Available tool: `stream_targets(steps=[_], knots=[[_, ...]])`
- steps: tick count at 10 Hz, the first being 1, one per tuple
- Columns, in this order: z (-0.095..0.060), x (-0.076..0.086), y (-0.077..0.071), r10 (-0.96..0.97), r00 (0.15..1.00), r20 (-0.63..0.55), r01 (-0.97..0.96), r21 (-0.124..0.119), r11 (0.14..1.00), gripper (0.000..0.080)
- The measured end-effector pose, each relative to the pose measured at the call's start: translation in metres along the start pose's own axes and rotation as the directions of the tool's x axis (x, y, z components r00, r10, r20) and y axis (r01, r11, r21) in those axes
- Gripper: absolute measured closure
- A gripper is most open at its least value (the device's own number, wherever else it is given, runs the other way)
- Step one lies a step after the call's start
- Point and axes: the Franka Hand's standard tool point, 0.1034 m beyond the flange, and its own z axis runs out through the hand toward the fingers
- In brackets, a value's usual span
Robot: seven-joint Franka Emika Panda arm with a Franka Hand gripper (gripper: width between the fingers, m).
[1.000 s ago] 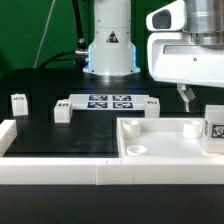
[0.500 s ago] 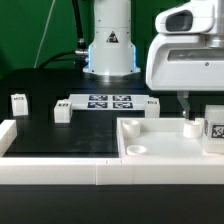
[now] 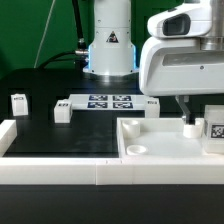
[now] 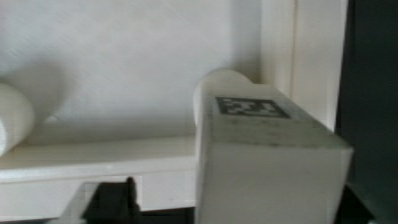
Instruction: Assemble one leg
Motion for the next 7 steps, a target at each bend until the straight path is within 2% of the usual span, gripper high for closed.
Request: stream_targets(steps=[1,2,4,5,6,7], knots=[[0.0000,-0.0001,-0.0004,0.008,1.000,0.000,-0.008,0.001,1.000,0.0375],[0.0002,-0.0002,-0.0004,0.023,1.000,0.000,-0.023,0.000,1.000,0.0509],[0.0002,-0.0002,-0.0002,0.023,1.000,0.000,-0.023,0.001,1.000,0.0508],[0.0004,-0.0007,-0.0008,0.173,0.985,0.006,-0.173,0.023,0.985,0.0508],[0.0015,-0.0033,-0.0037,0.310,0.951,0.012,-0.310,0.029,0.950,0.0508],[0.0026,-0.0050,-0.0037,0.474,0.880,0.010,-0.475,0.027,0.880,0.0508]])
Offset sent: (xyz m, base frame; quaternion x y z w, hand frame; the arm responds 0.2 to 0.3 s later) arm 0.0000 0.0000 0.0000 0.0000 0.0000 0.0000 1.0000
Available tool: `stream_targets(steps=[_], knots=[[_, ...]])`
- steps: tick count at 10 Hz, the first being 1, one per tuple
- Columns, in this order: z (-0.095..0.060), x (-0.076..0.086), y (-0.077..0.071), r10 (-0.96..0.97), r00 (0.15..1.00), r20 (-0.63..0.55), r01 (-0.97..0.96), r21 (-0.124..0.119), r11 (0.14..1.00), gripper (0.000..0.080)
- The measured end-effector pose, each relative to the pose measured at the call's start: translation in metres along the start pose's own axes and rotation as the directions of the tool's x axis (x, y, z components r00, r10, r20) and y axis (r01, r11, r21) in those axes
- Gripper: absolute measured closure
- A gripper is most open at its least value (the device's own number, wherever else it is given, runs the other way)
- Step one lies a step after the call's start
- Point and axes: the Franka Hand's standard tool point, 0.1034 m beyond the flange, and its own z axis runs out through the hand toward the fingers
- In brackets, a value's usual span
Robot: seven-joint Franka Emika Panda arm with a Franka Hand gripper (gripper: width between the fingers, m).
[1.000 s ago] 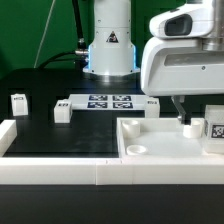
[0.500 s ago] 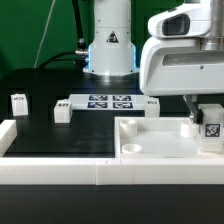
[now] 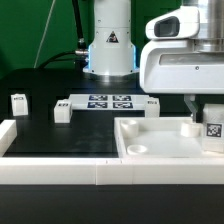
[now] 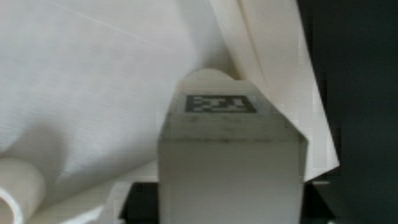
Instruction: Assemble one leg
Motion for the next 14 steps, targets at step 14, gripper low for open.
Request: stream_targets(steps=[14], knots=[[0.0010,0.0000,0.0077,0.883,0.466,0.058,-0.885,0.018,0.465,0.0395]])
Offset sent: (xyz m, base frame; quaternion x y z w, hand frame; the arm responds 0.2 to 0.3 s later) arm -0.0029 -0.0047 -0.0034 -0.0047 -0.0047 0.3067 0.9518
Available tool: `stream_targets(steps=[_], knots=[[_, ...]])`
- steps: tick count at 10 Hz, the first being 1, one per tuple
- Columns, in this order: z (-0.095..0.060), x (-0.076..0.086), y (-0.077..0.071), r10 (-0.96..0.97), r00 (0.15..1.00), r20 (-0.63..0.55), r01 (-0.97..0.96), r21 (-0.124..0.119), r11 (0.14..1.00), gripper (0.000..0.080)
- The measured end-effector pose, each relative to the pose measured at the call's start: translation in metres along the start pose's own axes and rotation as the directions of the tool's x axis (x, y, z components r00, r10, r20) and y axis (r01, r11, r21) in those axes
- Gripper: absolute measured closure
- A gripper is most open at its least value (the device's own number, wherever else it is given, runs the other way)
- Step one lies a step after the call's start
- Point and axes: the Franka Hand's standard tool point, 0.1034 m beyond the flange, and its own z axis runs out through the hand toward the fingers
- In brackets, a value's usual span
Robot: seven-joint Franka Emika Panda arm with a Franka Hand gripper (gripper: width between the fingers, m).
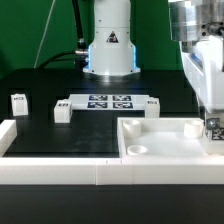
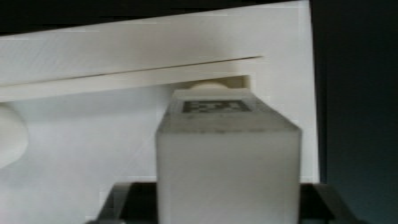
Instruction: Assemble one leg
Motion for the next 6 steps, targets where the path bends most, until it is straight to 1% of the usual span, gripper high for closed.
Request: stream_targets(steps=[1,2,3,4,5,6], knots=[[0.0002,-0.0005,0.0003,-0.054,0.999,0.000,0.054,-0.002,0.999,0.0259],[0.0004,-0.0012,0.0013,-0.145,0.989,0.002,0.145,-0.011,0.989,0.0259],[0.0003,-0.0030,0.0028,-0.237,0.971,0.010,0.237,-0.027,0.971,0.0173],[-0.0005,-0.0038,0.0008,-0.386,0.922,0.014,0.386,-0.024,0.922,0.0157],[-0.0008,-0.0043,0.0001,-0.459,0.888,0.016,0.459,-0.022,0.888,0.0157],[0.0008,-0.0062,0.0001,-0.591,0.806,0.016,0.591,-0.039,0.806,0.0151]])
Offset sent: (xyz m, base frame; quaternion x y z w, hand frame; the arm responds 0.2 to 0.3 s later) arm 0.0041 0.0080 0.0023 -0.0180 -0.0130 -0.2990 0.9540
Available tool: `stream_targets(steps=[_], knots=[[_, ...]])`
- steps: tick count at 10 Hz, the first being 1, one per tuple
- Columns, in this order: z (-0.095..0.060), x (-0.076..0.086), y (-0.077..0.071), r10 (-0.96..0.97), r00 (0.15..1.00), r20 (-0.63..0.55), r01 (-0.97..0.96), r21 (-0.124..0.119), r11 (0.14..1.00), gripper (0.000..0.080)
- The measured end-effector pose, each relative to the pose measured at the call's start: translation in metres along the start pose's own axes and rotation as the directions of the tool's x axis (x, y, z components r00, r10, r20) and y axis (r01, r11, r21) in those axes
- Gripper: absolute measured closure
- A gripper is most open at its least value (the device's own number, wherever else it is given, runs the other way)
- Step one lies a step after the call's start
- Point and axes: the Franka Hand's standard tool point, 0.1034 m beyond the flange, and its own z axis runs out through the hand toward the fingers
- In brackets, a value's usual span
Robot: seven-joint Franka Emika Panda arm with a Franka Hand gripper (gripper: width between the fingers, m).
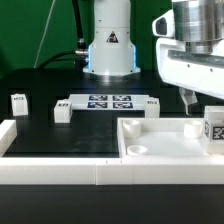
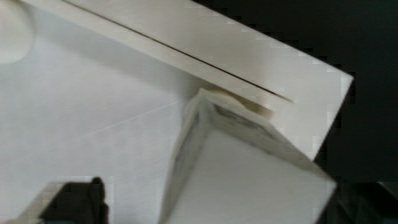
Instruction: Assemble one leg
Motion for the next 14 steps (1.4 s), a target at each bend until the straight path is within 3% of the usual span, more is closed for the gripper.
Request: stream_targets(steps=[3,5,9,11,12,13,14], knots=[[0.0021,-0.0026,-0.0041,-0.291,0.957,-0.005,0.291,-0.023,0.956,0.0151],[0.0021,-0.0080,-0.0072,-0.445,0.895,-0.017,0.443,-0.072,0.894,0.0151],[0.0022,-0.0010,-0.0061,-0.721,0.693,-0.013,0.718,-0.070,0.692,0.0151],[0.0023,-0.0009,-0.0061,-0.719,0.695,-0.013,0.717,-0.071,0.694,0.0152],[0.0023,-0.0010,-0.0061,-0.706,0.708,-0.014,0.704,-0.069,0.707,0.0294],[0.0023,-0.0010,-0.0061,-0.687,0.727,-0.016,0.684,-0.069,0.726,0.0490],[0.0023,-0.0010,-0.0061,-0.688,0.726,-0.016,0.685,-0.069,0.725,0.0509]])
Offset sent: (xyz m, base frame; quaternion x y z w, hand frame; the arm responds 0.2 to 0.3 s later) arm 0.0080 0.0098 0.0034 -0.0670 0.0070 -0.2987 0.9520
